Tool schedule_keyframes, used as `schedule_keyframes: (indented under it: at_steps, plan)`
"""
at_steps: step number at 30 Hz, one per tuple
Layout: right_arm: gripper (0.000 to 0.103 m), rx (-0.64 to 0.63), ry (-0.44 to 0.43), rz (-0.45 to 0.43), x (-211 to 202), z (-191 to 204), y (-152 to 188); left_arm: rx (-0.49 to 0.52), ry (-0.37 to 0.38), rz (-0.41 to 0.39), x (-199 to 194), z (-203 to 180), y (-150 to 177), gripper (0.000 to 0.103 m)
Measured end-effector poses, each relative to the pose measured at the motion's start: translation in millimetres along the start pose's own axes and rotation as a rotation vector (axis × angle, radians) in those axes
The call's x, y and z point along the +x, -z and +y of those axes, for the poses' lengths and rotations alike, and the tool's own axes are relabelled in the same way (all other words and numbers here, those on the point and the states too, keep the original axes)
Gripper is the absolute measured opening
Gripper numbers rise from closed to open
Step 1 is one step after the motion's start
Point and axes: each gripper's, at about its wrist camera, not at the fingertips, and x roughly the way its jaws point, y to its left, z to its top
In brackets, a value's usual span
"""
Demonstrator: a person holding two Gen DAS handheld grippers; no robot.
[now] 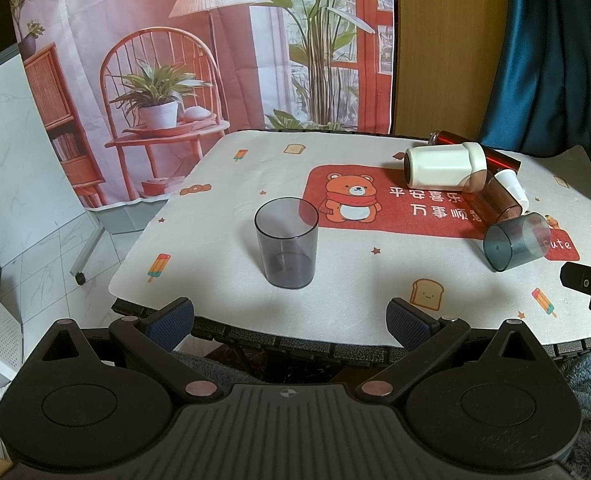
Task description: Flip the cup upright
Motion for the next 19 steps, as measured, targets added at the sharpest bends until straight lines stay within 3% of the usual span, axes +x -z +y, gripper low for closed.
schedule_keyframes:
  at_steps: [19]
  plan:
    - [0.103, -0.001, -0.001, 0.011, 2.8, 3.3, 8.1, 0.002, 0.004, -0.001, 0.1, -1.8, 3.2, 0.103]
